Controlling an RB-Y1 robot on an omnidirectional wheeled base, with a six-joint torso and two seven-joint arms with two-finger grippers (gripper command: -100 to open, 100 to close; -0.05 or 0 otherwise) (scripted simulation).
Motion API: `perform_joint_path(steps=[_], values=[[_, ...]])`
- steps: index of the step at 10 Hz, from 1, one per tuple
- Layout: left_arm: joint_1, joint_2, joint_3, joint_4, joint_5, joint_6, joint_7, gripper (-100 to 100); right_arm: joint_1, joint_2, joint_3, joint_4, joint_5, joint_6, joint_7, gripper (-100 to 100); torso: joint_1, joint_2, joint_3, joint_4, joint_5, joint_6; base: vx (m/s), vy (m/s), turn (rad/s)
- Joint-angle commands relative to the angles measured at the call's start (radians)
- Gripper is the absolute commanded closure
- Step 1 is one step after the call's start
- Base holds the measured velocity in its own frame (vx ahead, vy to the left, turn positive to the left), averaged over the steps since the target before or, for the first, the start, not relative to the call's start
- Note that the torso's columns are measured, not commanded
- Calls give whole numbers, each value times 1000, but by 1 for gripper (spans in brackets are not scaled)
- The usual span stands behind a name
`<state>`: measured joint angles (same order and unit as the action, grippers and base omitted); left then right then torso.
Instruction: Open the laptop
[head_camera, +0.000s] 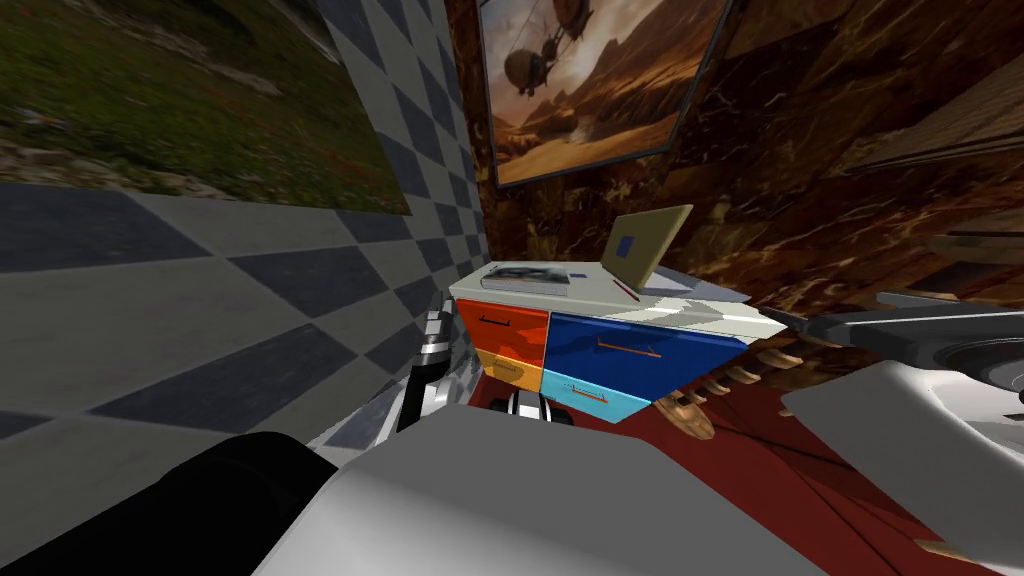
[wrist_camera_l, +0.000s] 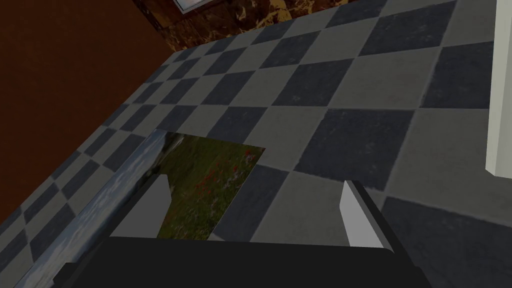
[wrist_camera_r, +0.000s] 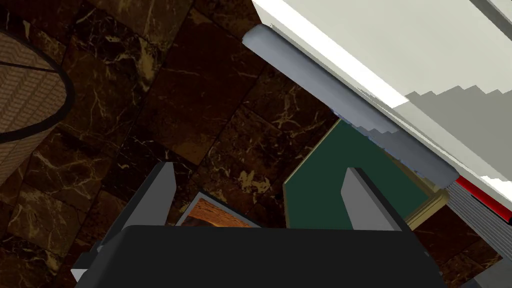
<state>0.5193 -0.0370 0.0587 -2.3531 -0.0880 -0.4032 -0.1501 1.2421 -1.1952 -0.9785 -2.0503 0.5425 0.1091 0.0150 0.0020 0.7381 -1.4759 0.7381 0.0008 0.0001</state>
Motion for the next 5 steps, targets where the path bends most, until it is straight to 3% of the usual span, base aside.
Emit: perform_joint_path(steps=[1, 5], values=[[0, 0, 0, 0, 0, 0, 0, 0, 41, -60, -73, 19, 19, 19, -1, -100, -2, 1, 0, 0, -1, 0, 45, 168, 144], [0, 0, 0, 0, 0, 0, 0, 0, 80, -140, -150, 47, 44, 43, -1, -100, -3, 0, 0, 0, -1, 0, 53, 143, 97]])
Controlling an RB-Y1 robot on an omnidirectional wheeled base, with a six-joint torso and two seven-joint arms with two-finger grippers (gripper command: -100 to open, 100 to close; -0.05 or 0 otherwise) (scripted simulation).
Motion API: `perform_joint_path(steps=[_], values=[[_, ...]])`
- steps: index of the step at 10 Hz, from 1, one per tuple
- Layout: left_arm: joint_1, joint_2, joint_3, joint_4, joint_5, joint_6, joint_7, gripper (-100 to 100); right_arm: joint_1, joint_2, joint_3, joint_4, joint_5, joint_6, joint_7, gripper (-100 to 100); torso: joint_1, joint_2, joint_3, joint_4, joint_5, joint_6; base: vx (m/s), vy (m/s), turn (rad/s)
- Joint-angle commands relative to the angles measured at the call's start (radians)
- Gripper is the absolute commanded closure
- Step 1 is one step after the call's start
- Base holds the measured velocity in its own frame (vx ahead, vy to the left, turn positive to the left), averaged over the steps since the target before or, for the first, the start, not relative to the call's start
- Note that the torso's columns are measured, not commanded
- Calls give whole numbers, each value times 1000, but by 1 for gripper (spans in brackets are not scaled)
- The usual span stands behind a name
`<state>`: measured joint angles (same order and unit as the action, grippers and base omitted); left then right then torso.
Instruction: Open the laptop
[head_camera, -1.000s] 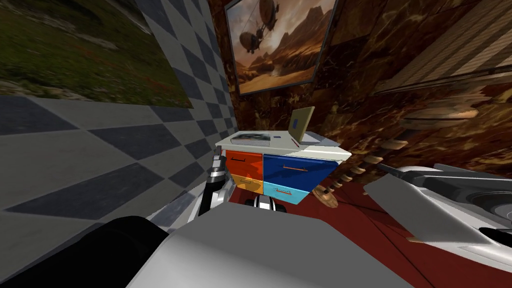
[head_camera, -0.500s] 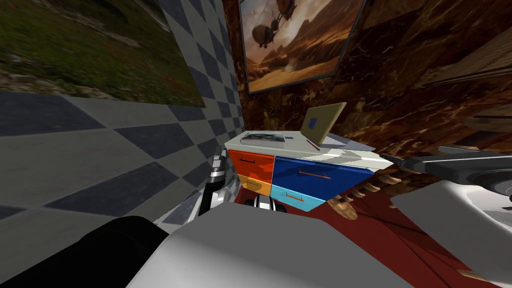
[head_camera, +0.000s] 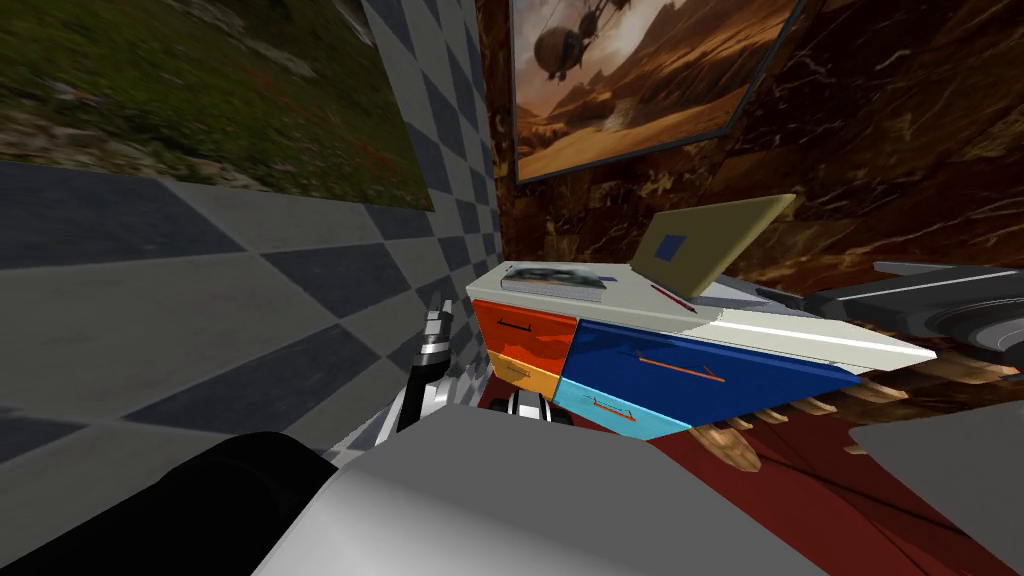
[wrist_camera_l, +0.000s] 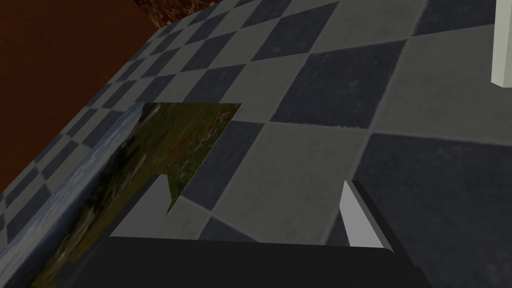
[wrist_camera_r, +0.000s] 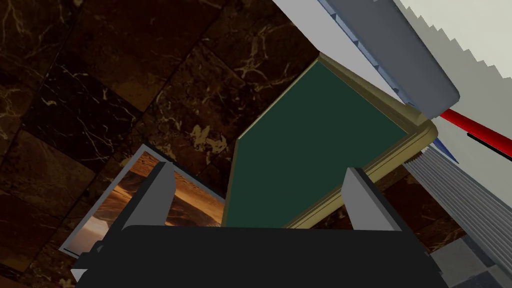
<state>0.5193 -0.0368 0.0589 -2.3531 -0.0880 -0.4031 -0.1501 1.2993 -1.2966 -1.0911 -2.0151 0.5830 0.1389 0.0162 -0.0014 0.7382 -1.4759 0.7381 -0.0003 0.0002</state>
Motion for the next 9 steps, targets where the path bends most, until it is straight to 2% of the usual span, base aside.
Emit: perform_joint_path(steps=[1, 2, 3, 4, 6, 7, 8, 9], values=[[0, 0, 0, 0, 0, 0, 0, 0, 31, -54, -52, 17, 9, 18, -2, -100, 0, 1, 0, 0, 0, 0, 38, 107, 70], [0, 0, 0, 0, 0, 0, 0, 0, 43, -77, -73, 24, 16, 26, -2, -100, 0, 1, 1, 0, 0, 0, 35, 111, 90], [0, 0, 0, 0, 0, 0, 0, 0, 28, -62, -56, 26, 15, 15, -2, -100, 1, 1, 0, 0, 0, 0, 15, 51, 21], [0, 0, 0, 0, 0, 0, 0, 0, 52, -79, -73, 61, 3, 25, -4, -100, -2, 2, 1, 1, -1, 1, -19, 14, 292], [0, 0, 0, 0, 0, 0, 0, 0, 76, -93, -87, 94, -11, 36, -6, -100, -1, 2, 2, 1, -1, 0, -48, 2, 197], [0, 0, 0, 0, 0, 0, 0, 0, 63, -90, -77, 85, -4, 33, -5, -100, 0, 2, 1, 1, 0, 0, -22, -6, 31], [0, 0, 0, 0, 0, 0, 0, 0, 58, -82, -76, 69, -1, 28, -5, 100, 1, 0, 0, 0, 0, 1, 10, -10, -200], [0, 0, 0, 0, 0, 0, 0, 0, 40, -72, -65, 44, 10, 20, -3, 100, 1, -1, -1, 0, 1, 3, 35, 0, -286]])
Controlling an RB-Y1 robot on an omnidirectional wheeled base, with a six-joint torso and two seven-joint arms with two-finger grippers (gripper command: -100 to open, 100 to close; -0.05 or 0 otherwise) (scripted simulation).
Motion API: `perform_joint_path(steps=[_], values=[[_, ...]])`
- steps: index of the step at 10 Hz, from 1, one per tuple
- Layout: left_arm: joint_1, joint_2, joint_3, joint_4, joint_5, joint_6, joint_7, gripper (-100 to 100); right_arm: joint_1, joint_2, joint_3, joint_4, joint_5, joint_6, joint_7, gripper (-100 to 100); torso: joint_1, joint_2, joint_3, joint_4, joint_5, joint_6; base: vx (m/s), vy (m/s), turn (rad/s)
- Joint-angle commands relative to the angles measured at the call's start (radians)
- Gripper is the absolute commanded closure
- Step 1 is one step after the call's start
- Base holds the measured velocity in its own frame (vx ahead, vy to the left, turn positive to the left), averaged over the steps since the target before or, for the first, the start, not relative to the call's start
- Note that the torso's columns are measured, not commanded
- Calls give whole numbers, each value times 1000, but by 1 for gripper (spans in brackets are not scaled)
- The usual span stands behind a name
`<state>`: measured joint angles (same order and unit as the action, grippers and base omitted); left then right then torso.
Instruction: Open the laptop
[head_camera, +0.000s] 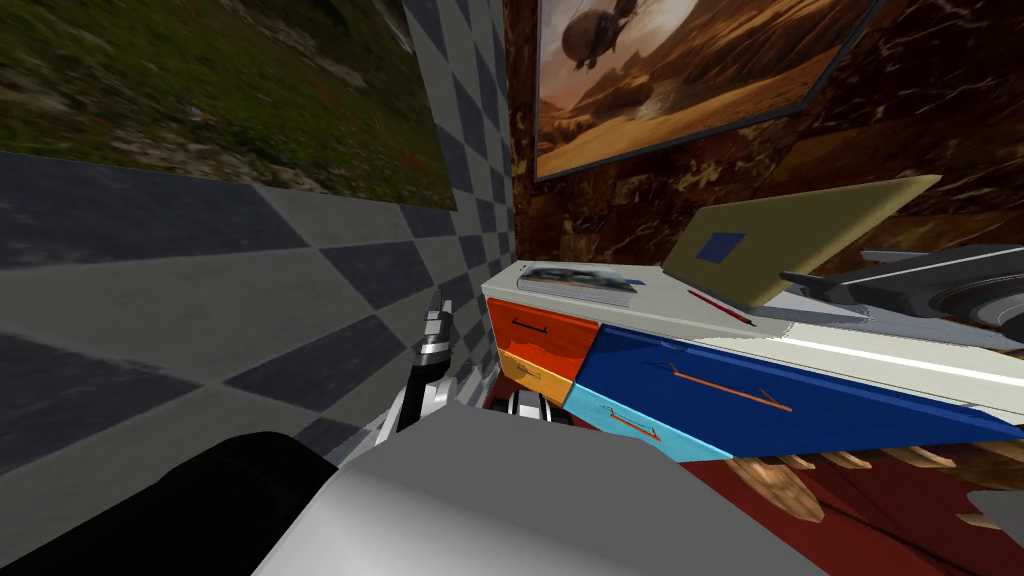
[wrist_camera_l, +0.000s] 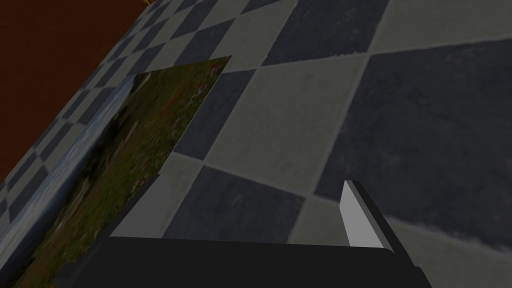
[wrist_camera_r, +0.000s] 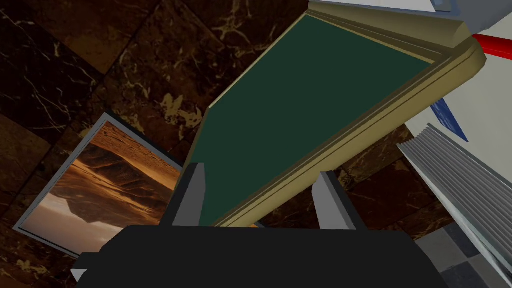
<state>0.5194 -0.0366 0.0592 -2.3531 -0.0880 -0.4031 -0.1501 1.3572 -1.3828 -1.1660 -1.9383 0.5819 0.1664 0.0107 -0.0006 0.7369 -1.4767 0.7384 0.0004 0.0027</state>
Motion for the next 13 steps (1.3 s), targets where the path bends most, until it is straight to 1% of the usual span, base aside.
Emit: perform_joint_path(steps=[1, 2, 3, 7, 8, 10, 11, 12, 13], values=[[0, 0, 0, 0, 0, 0, 0, 0, -30, 21, 17, -49, 18, -12, 3, 100, 1, 1, 1, 0, 2, 0, 47, 4, -238], [0, 0, 0, 0, 0, 0, 0, 0, -21, 15, 10, -30, 6, -15, -7, 100, 6, 1, 0, -1, 5, -3, 18, -2, -45], [0, 0, 0, 0, 0, 0, 0, 0, -48, 27, 28, -18, -27, -31, -34, 100, 6, 1, 0, -1, 4, -5, 1, -22, 90], [0, 0, 0, 0, 0, 0, 0, 0, -101, 51, 59, 9, -94, -59, -87, 100, -1, 1, 1, 0, -1, -3, -6, -35, 78], [0, 0, 0, 0, 0, 0, 0, 0, -127, 63, 75, 23, -127, -73, -114, 100, -1, 0, 0, -1, -1, -3, -8, -41, 98], [0, 0, 0, 0, 0, 0, 0, 0, -153, 75, 90, 36, -161, -87, -141, 100, -1, -1, -1, -1, -1, -3, -6, -42, 78], [0, 0, 0, 0, 0, 0, 0, 0, -141, 72, 81, 30, -151, -84, -131, 100, -1, -1, -1, -1, -1, -3, -8, -21, 4], [0, 0, 0, 0, 0, 0, 0, 0, -175, 95, 108, 51, -185, -103, -156, 100, 0, -1, -1, -1, -1, -3, -16, -9, 71], [0, 0, 0, 0, 0, 0, 0, 0, -192, 107, 121, 60, -201, -112, -167, 100, 0, -1, -1, -2, -1, -4, -20, -19, 90]])
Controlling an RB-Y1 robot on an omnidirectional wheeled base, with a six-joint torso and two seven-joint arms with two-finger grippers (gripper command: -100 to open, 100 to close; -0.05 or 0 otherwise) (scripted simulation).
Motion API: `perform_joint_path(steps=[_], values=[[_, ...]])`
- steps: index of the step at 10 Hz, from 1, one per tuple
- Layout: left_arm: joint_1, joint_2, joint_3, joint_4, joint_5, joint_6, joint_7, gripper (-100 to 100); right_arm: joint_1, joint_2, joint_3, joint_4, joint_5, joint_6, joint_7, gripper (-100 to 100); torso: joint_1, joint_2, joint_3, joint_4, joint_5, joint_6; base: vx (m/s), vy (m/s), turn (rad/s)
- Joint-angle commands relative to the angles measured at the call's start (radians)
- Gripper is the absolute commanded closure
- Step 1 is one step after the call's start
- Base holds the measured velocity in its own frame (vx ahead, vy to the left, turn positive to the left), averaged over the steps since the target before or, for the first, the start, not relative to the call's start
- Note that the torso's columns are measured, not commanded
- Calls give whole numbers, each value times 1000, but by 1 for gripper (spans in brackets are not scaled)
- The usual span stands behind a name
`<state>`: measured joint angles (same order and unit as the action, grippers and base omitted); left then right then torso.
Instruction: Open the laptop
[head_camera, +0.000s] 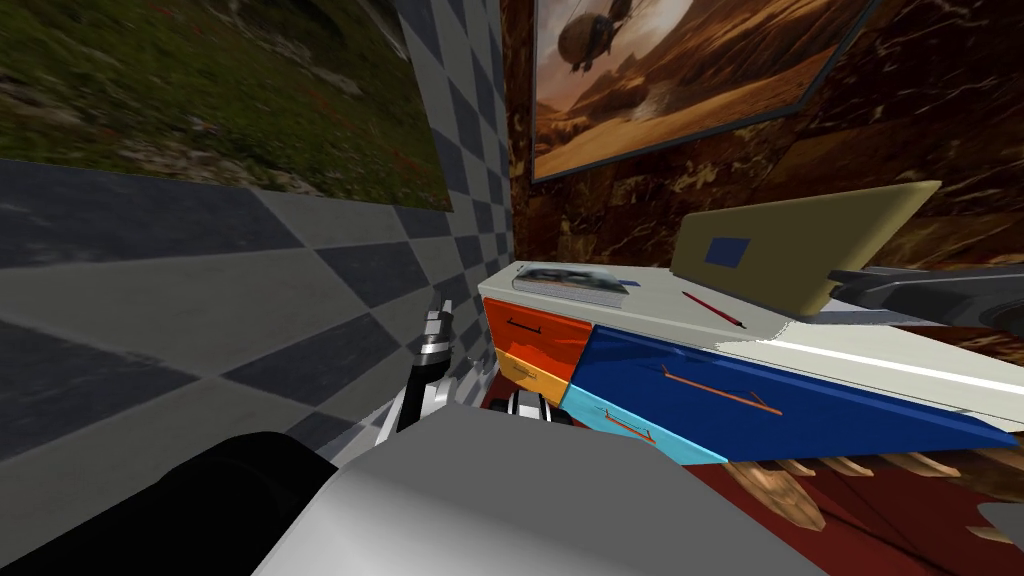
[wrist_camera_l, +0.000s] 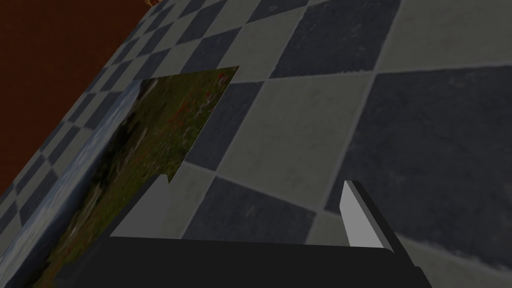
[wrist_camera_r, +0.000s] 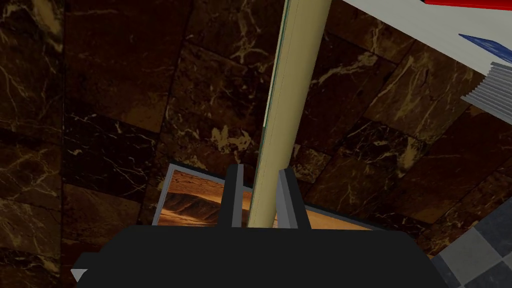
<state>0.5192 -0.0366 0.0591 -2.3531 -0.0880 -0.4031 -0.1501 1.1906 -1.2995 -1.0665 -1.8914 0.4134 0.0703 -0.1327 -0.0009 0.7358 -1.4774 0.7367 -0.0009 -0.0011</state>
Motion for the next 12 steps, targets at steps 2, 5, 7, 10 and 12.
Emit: perform_joint_path(steps=[2, 5, 7, 10, 12], values=[[0, 0, 0, 0, 0, 0, 0, 0, -59, 47, 49, 33, -64, -33, -46, 100, -1, 0, 0, 0, 0, 0, -22, -19, 61], [0, 0, 0, 0, 0, 0, 0, 0, -109, 82, 89, 62, -112, -58, -78, 100, -2, -1, 0, 0, -1, 0, -17, -18, 62], [0, 0, 0, 0, 0, 0, 0, 0, -142, 105, 116, 81, -144, -75, -100, 100, -5, -2, 0, -2, -5, 0, -15, -15, 57], [0, 0, 0, 0, 0, 0, 0, 0, -175, 130, 135, 109, -183, -89, -127, 100, -6, -2, 0, -3, -7, -1, -19, -9, 60], [0, 0, 0, 0, 0, 0, 0, 0, -205, 153, 163, 132, -214, -103, -149, 100, -10, -3, 0, -4, -11, 0, -29, -5, 65]])
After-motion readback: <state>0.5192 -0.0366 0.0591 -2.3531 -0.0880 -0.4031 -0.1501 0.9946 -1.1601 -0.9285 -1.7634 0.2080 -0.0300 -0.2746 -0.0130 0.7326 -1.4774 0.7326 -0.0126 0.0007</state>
